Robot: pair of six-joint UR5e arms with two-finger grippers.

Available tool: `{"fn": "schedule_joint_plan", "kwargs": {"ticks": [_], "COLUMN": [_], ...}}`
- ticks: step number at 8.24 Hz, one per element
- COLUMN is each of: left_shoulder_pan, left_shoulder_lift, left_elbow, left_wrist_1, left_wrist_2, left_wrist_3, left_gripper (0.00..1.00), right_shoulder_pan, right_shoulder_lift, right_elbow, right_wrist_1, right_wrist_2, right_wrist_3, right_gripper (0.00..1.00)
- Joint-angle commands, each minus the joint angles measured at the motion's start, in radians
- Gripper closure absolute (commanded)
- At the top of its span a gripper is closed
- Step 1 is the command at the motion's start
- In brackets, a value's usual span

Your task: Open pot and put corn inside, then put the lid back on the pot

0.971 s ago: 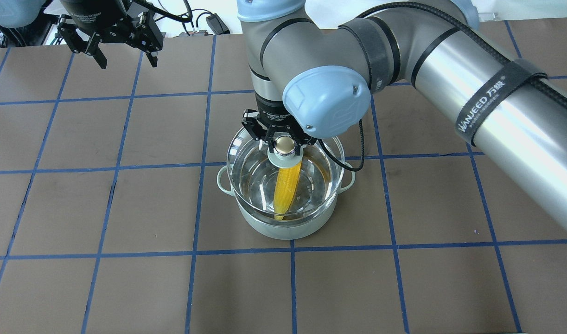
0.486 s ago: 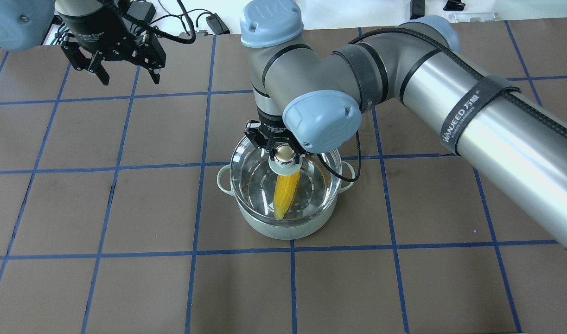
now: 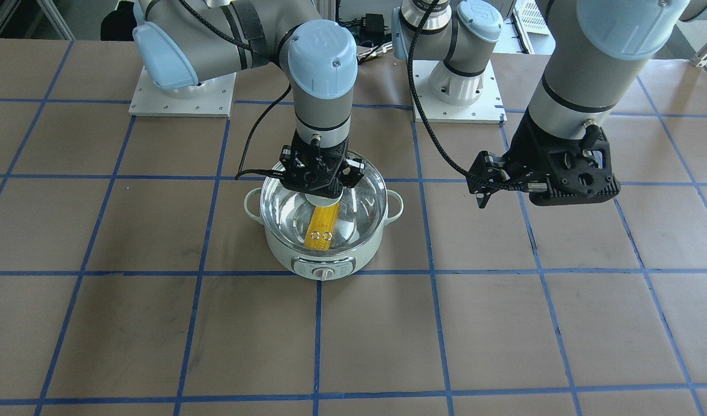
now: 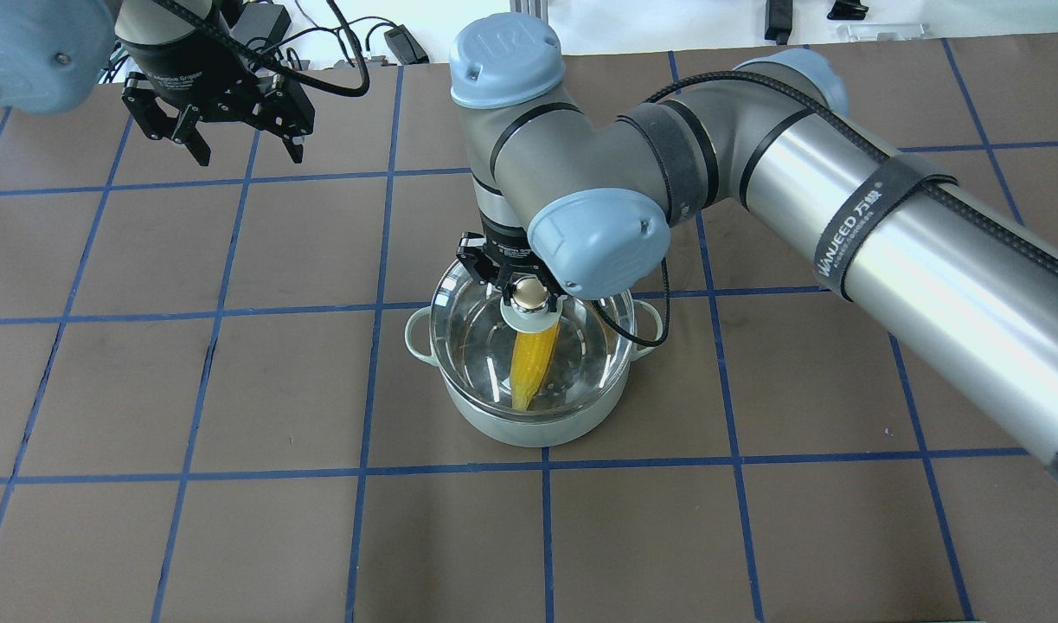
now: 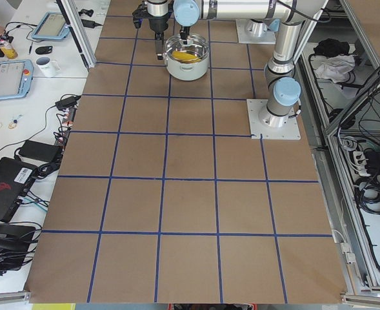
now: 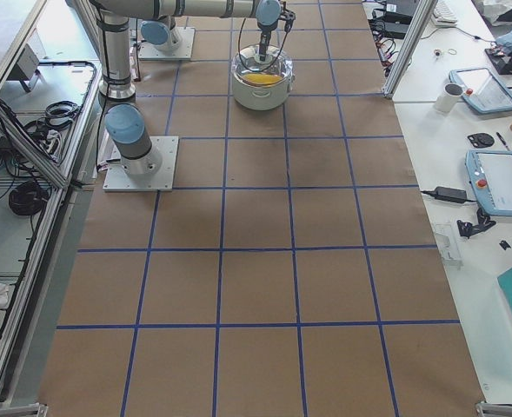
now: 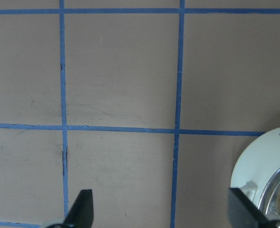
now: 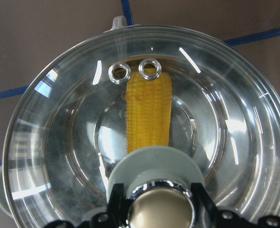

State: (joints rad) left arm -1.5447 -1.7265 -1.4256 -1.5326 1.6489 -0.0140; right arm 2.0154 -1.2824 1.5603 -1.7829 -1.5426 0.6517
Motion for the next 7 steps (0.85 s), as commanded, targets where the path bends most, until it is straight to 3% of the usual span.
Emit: {"fn": "schedule_joint_plan", "kwargs": {"ticks": [1, 7], "left_shoulder_pan": [0.0, 0.002], "left_shoulder_lift": [-0.004, -0.007], "left_elbow": [0.001, -0.001], "left_wrist_1": [0.002, 0.0], "left_wrist_2": [0.0, -0.001], "left_wrist_3": [-0.001, -0.003], "left_gripper": [0.0, 0.0], "right_shoulder_pan": [0.0, 0.022], "right_shoulder_lift": [0.002, 0.012], "right_elbow": [0.001, 0.001], "right_wrist_1": [0.002, -0.021], "right_wrist_2": [0.001, -0.002], "right_wrist_3": [0.0, -0.004], "right_gripper": [0.87, 0.87]}}
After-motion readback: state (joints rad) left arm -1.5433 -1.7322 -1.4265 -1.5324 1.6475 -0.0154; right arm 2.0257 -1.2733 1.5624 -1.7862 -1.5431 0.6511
